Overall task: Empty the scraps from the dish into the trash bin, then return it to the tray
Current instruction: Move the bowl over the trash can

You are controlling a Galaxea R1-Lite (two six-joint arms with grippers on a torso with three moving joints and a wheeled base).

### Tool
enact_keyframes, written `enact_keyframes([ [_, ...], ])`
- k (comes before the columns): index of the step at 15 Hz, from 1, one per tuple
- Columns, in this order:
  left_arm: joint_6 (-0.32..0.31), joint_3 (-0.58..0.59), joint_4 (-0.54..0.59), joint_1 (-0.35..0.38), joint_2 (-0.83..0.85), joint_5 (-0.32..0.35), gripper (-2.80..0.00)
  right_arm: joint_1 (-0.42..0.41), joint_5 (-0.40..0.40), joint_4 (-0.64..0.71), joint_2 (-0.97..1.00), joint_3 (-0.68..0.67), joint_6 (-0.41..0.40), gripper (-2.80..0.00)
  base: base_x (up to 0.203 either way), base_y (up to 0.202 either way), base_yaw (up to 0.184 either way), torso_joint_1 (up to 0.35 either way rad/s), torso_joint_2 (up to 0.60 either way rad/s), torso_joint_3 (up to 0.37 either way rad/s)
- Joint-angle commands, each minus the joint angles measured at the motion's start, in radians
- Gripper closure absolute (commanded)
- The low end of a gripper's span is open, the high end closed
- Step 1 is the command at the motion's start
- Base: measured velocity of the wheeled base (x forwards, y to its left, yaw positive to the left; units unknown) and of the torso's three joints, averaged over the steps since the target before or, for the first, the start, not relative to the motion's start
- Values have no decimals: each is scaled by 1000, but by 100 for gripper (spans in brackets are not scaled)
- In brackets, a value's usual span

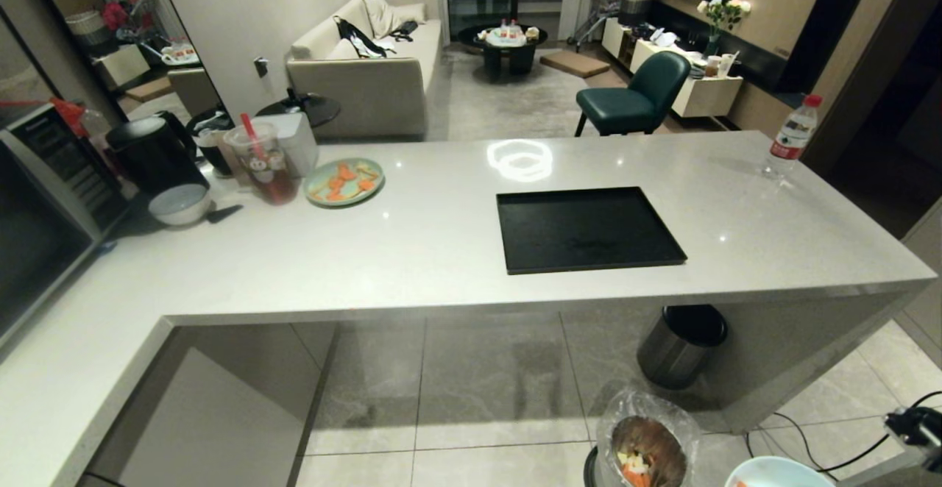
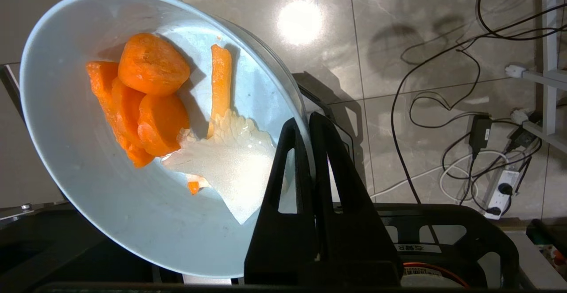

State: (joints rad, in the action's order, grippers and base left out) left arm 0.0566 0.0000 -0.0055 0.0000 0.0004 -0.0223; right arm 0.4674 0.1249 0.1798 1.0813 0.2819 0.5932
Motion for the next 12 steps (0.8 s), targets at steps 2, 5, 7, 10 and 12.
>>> enact_keyframes([
  [2,1,0,-1,0,1,-1,0,0,2,0,-4,8,2,0,0,0,0,0,0,0],
  [5,1,0,-1,-1,0,-1,0,-1,4,0,-3,8,2,0,0,0,0,0,0,0],
  [7,2,0,-1,0,1,-1,0,0,4,-14,-1,4,2,0,0,0,0,0,0,0],
  [10,0,0,-1,0,1,-1,0,0,4,-20,0,-6,4,0,0,0,0,-17,16,21],
  [12,0,0,-1,0,1,-1,0,0,4,-24,0,-29,4,0,0,0,0,-83,187,104],
])
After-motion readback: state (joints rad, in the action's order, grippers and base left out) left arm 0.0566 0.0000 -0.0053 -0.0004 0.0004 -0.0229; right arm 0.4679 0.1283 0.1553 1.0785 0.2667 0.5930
